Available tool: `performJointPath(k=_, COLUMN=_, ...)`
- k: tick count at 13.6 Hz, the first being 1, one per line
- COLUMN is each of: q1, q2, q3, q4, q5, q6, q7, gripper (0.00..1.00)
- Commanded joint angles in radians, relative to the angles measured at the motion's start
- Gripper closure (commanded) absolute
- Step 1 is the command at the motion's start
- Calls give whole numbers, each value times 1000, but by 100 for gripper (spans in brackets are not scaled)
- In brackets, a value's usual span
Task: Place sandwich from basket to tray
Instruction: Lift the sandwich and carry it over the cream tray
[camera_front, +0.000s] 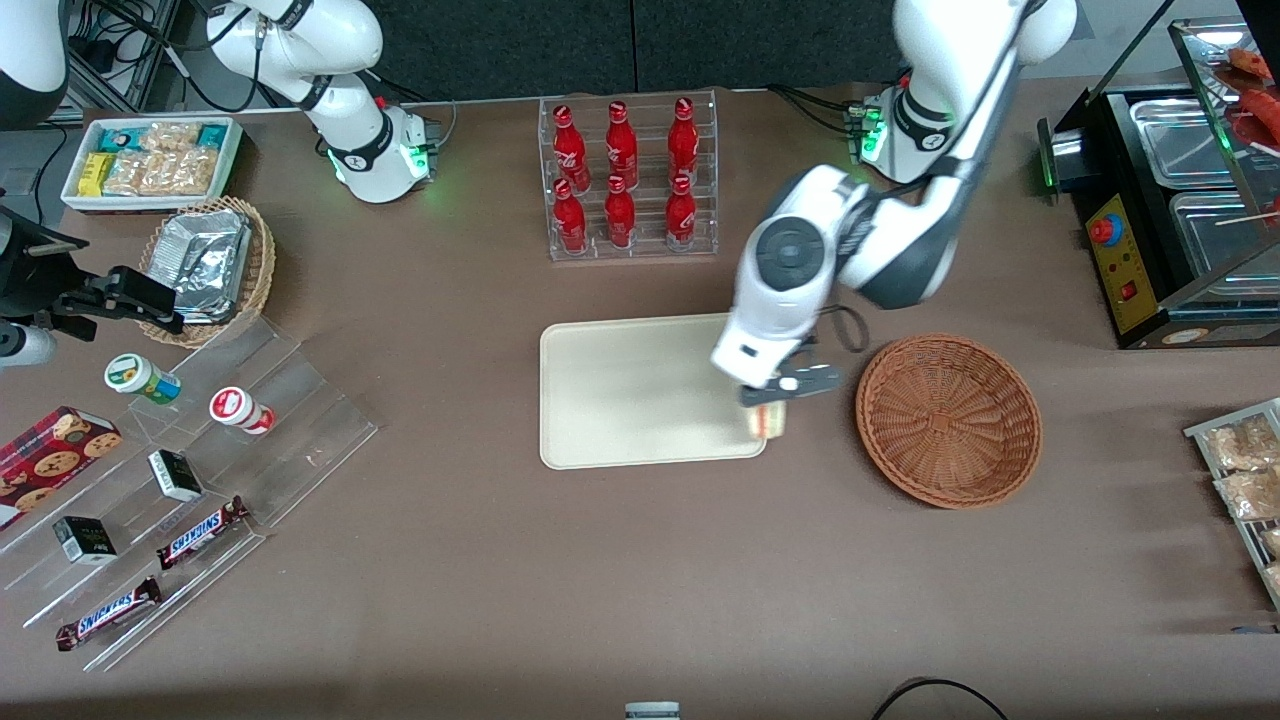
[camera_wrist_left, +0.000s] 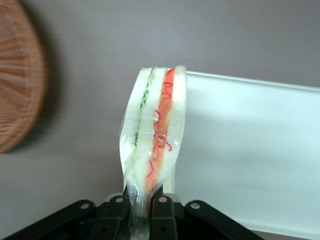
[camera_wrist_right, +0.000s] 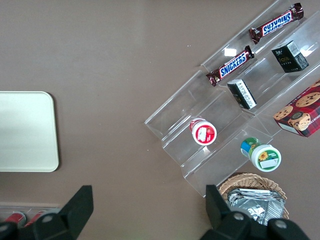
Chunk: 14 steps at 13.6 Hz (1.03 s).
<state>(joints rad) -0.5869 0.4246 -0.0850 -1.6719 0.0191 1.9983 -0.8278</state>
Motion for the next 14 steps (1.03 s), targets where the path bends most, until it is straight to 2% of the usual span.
performJointPath(k=1, q1=-68, q2=143, q3=-1, q4=181, q5=-14, q6=-26, q7=3, gripper=100)
performJointPath(k=6, q1=-151, q2=276, q3=-2, q4=271, q5=-33, q6=-23, q7=3, gripper=100)
performJointPath(k=14, q1=-159, q2=330, q3=-2, q4=279, q5=-33, q6=-13, q7=-85, gripper=100)
